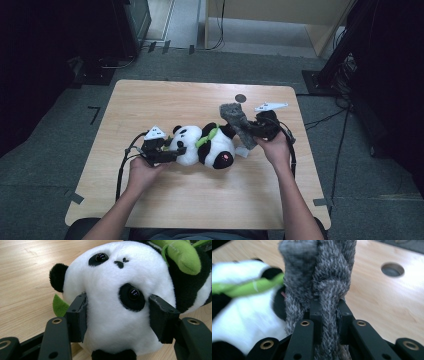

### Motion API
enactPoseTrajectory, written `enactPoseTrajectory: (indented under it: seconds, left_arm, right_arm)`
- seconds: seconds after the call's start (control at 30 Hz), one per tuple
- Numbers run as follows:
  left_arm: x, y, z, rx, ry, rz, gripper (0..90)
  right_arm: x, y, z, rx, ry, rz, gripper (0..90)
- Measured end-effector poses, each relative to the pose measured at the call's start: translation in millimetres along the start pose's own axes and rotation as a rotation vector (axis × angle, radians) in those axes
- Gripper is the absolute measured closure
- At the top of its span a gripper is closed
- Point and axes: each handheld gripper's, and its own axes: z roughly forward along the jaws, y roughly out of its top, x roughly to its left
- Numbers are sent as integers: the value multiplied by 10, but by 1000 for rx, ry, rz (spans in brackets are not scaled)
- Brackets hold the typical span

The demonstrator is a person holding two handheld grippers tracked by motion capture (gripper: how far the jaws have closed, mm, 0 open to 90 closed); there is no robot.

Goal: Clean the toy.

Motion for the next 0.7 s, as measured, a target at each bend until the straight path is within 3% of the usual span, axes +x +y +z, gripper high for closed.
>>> enactPoseTrajectory:
  seconds: [0.07, 0.27, 0.47, 0.7]
  left_arm:
    - [4, -1, 0, -1, -1, 1, 392]
    - [9, -14, 0, -10, -4, 4, 391]
    - [-3, -18, 0, -15, 0, 17, 389]
    - [-26, -21, -3, -14, 11, 23, 389]
  right_arm:
    - [-54, -42, 10, 6, 6, 26, 803]
    - [-127, -76, 21, 16, -9, 47, 801]
    - [-141, -3, -141, -54, -11, 60, 801]
    - [-3, 193, -327, -145, -5, 31, 797]
